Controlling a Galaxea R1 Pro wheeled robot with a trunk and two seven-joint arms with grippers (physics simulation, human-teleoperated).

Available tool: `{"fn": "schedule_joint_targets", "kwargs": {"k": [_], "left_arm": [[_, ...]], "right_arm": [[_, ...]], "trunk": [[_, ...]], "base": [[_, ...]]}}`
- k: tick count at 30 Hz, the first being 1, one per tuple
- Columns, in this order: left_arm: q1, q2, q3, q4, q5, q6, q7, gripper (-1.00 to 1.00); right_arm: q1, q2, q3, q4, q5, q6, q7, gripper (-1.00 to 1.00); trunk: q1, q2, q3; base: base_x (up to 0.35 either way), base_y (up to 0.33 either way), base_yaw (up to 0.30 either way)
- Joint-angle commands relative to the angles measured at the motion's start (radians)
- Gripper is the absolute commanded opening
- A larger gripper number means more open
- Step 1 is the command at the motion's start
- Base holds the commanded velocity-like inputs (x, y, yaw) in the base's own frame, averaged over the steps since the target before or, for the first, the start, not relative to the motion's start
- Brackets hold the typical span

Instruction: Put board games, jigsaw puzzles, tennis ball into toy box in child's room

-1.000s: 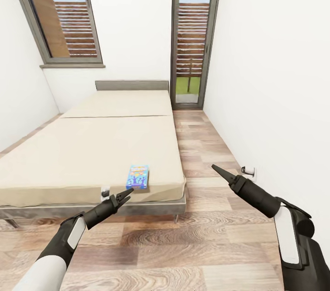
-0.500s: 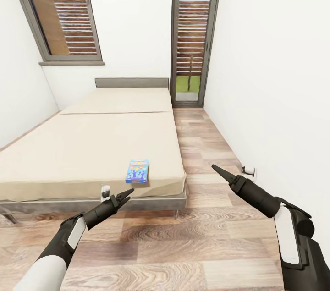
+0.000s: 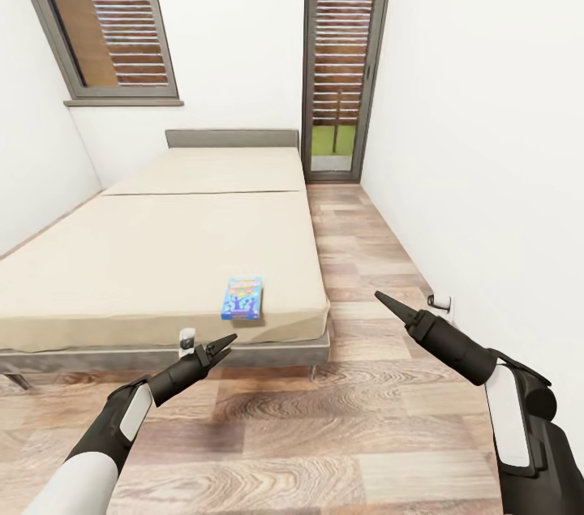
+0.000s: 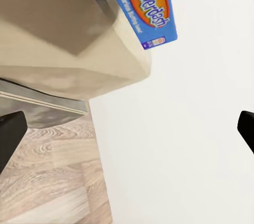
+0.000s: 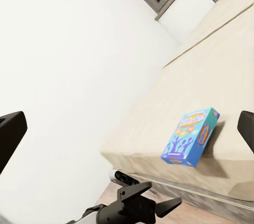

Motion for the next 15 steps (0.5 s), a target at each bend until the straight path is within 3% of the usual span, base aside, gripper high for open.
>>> {"fn": "schedule_joint_targets", "kwargs": {"k": [1,7,15], "left_arm": [[-0.001,0.000,0.001,0.000,0.004,0.008,-0.002,1.00],[-0.001,-0.001,0.001,0.000,0.004,0.006,0.000,1.00],[-0.001,-0.002,0.001,0.000,0.004,0.005,-0.001,1.00]], "right_arm": [[-0.001,0.001,-0.002,0.000,0.000,0.005,0.003,1.00],[-0.001,-0.001,-0.002,0.000,0.000,0.005,0.003,1.00],[-0.001,-0.001,-0.002,0.000,0.000,0.005,0.003,1.00]], "trunk": [[0.000,0.000,-0.001],[0.000,0.000,-0.001],[0.000,0.000,-0.001]], "base": [[0.101,0.000,0.000],[0.176,0.000,0.000],[0.038,0.000,0.000]]}}
